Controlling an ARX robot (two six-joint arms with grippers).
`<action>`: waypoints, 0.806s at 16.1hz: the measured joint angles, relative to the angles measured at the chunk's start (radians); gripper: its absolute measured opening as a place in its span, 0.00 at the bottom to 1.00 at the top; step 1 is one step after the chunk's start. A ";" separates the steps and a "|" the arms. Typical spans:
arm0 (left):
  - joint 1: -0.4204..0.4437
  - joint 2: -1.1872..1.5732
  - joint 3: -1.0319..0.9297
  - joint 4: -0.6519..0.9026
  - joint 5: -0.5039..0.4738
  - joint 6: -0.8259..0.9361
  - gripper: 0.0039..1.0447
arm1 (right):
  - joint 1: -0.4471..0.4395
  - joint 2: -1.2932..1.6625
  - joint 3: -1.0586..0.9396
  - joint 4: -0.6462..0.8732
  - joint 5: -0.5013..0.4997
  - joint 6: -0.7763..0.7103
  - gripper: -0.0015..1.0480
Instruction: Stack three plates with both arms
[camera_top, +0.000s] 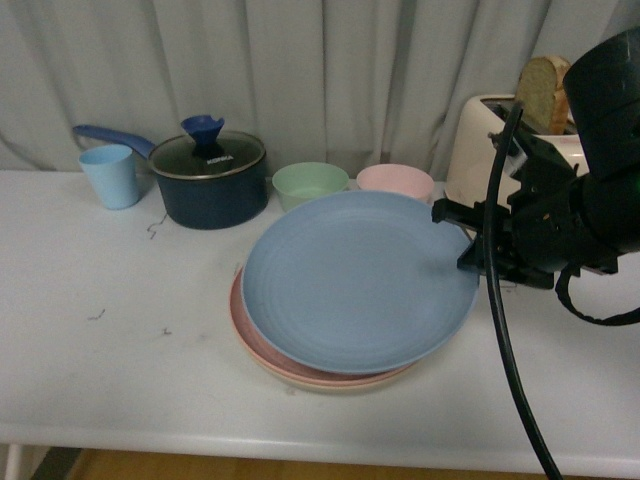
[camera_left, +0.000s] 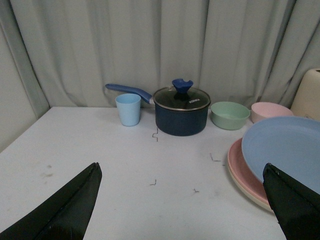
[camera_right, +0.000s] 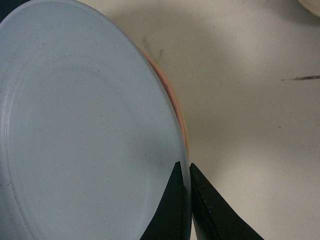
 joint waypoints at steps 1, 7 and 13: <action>0.000 0.000 0.000 0.000 0.000 0.000 0.94 | 0.000 0.030 0.002 0.011 0.001 0.008 0.03; 0.000 0.000 0.000 0.000 0.000 0.000 0.94 | -0.015 0.046 -0.018 0.096 -0.028 0.059 0.49; 0.002 0.000 0.000 -0.002 -0.003 0.000 0.94 | -0.037 -0.103 -0.500 0.988 0.338 -0.256 0.60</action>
